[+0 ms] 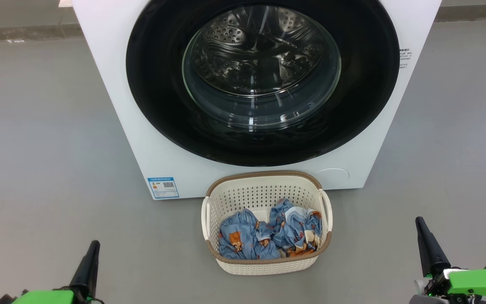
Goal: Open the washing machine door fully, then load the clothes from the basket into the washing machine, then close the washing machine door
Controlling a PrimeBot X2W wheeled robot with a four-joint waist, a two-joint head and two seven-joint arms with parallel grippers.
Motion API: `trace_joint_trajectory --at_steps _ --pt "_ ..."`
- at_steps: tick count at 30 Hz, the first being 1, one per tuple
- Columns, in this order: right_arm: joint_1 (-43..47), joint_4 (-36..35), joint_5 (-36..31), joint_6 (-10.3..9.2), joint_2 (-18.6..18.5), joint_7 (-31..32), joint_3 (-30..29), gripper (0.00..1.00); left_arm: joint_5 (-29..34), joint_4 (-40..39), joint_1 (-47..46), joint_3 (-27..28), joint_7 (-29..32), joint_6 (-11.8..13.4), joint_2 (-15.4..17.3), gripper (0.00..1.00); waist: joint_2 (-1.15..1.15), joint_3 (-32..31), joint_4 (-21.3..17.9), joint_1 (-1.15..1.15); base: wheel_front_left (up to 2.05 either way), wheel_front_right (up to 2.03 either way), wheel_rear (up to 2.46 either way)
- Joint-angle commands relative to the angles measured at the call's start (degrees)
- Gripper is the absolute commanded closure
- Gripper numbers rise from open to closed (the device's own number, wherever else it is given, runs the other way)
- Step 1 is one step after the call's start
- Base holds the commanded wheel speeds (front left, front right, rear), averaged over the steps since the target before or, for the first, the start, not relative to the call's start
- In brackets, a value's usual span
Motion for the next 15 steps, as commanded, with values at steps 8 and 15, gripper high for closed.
trace_joint_trajectory --at_steps 8,15 --pt "1.15 2.00 0.04 0.00 0.43 -0.29 0.18 0.00 0.12 1.55 1.35 -0.38 -0.45 0.03 -0.63 0.00 0.00 0.05 0.02 0.01 0.00 0.00 0.00" --pt "1.25 1.64 -0.75 0.00 0.21 -1.37 0.80 0.00 1.27 0.59 1.52 -0.71 -1.63 0.02 -0.56 0.00 0.00 -0.07 0.20 0.05 0.00 0.00 0.00"
